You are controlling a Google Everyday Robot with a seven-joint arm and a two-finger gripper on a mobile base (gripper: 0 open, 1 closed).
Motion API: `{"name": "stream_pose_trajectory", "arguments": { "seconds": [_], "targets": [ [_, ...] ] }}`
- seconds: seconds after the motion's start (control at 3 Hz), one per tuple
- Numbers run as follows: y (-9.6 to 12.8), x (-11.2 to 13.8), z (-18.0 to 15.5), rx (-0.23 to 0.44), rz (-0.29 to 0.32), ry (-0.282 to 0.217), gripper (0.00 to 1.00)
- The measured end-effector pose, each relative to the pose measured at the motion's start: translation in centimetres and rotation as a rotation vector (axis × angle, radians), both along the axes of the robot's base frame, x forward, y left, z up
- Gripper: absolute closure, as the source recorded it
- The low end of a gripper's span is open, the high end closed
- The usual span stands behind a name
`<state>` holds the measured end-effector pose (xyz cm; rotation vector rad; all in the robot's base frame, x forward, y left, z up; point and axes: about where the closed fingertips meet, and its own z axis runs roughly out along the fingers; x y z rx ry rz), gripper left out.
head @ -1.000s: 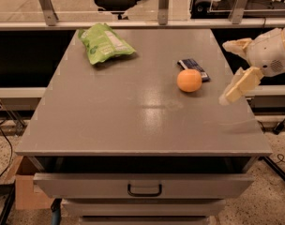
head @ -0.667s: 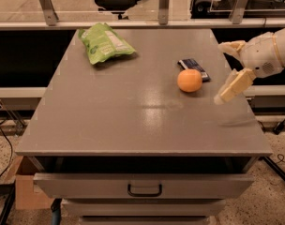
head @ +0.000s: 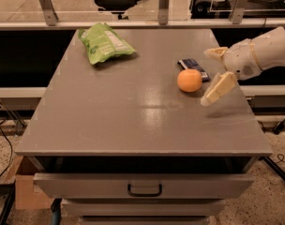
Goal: Move orange near green rice chip bag
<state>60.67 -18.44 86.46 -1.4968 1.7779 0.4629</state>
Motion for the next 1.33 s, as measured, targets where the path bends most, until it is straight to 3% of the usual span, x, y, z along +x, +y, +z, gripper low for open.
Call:
{"name": "stream_pose_trajectory", "arguments": {
  "seconds": [0.33,1.0,1.33],
  "targets": [
    [1.0,0.5,-1.1,-0.003,0.011,0.039,0.15],
    [1.9,0.6,-1.3,-0.004,0.017,0.098,0.61],
    [3.7,1.9,0.3,0.065,0.017,0.091,0.84]
  ]
}}
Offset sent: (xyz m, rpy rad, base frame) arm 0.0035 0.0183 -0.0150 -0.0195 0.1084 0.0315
